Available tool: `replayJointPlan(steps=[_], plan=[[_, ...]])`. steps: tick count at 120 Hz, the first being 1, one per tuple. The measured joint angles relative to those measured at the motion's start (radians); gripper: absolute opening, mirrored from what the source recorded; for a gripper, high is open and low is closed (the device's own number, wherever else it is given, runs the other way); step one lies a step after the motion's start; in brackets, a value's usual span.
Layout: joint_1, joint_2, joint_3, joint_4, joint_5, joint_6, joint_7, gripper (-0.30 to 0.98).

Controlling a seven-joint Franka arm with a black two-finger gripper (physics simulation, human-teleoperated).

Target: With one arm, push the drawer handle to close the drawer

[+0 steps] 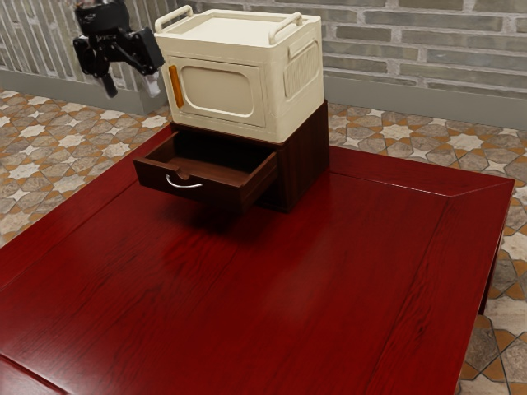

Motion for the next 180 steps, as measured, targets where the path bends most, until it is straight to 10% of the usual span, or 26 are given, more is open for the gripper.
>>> replayJointPlan(steps=[28, 50, 64, 118, 180], plan=[[0.100, -0.008, -0.081, -0.091, 0.087, 0.037, -0.035, 0.69], [0.066, -0.484, -0.035, -0.855, 0.110, 0.201, -0.046, 0.66], [0.062, -0.545, 0.097, -1.048, 0.130, 0.303, -0.028, 0.53], [0.063, -0.256, 0.154, -1.004, 0.210, 0.799, 0.173, 0.12], [0.063, -0.030, 0.091, -0.800, 0.083, 0.952, 0.344, 0.02]])
